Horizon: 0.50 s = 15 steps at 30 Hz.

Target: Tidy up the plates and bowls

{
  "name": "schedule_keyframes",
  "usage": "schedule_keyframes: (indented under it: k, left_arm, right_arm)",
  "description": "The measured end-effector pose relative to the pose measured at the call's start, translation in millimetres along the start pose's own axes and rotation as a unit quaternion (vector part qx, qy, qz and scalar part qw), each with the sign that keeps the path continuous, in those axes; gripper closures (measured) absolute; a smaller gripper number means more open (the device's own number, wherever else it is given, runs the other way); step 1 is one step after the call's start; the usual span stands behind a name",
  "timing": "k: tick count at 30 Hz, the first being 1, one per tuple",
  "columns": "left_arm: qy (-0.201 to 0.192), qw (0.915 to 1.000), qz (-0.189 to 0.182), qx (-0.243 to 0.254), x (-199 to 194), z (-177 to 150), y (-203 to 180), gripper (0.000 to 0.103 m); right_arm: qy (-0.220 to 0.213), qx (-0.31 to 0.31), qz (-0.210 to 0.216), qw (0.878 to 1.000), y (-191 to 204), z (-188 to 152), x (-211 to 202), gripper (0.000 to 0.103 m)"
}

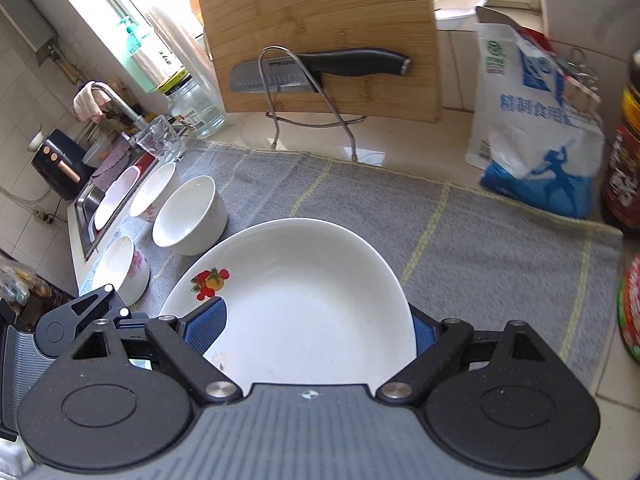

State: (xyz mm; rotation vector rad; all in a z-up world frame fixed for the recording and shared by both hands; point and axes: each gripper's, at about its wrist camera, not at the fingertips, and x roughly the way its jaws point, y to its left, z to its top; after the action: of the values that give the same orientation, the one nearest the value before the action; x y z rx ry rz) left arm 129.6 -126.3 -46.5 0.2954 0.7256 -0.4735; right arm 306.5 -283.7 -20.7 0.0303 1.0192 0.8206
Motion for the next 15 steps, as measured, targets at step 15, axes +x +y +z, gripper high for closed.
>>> schedule_keyframes:
  k: [15]
  left_arm:
    - [-0.002, 0.9945, -0.078, 0.069, 13.7, 12.9, -46.5, 0.009]
  right_arm:
    - [-0.045, 0.074, -0.054, 0.995, -23.2, -65.7, -60.4, 0.009]
